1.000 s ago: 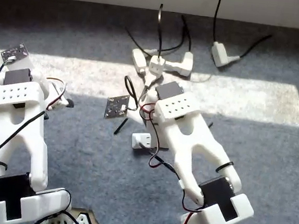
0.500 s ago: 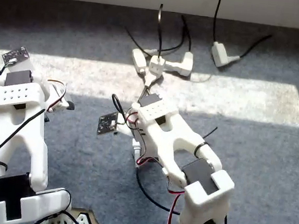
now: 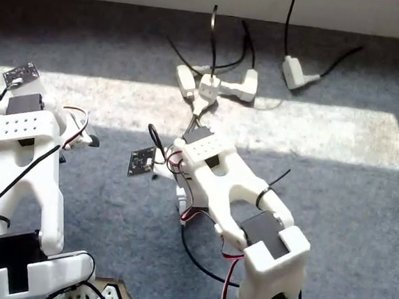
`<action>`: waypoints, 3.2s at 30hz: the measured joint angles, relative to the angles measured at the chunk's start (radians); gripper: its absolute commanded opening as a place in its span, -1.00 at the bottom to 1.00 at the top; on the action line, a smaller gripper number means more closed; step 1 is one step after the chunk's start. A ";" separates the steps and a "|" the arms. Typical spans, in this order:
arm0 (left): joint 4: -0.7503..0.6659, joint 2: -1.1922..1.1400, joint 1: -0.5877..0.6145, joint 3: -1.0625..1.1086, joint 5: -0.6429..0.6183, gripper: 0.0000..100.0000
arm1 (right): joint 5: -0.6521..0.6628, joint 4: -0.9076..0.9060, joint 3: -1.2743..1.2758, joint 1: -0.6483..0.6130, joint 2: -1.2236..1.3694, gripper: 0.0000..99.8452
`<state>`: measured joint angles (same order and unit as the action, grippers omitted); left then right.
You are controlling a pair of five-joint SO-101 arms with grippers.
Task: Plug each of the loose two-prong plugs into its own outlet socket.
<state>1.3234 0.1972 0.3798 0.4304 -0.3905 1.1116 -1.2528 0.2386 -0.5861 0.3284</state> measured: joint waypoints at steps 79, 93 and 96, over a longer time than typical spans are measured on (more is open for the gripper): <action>-0.235 0.000 -0.058 0.163 0.000 -0.46 | -0.827 -0.063 -1.884 0.776 0.830 -0.47; -0.029 0.264 -0.245 0.038 0.002 -0.46 | -0.827 -0.454 -1.884 0.809 0.420 -0.48; 0.038 0.460 -0.278 -0.034 0.003 -0.46 | -0.827 -0.470 -1.884 0.815 0.364 -0.48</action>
<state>1.3617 0.6575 0.1020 0.3966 -0.3874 0.2846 -1.7223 -1.6456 0.2286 0.6920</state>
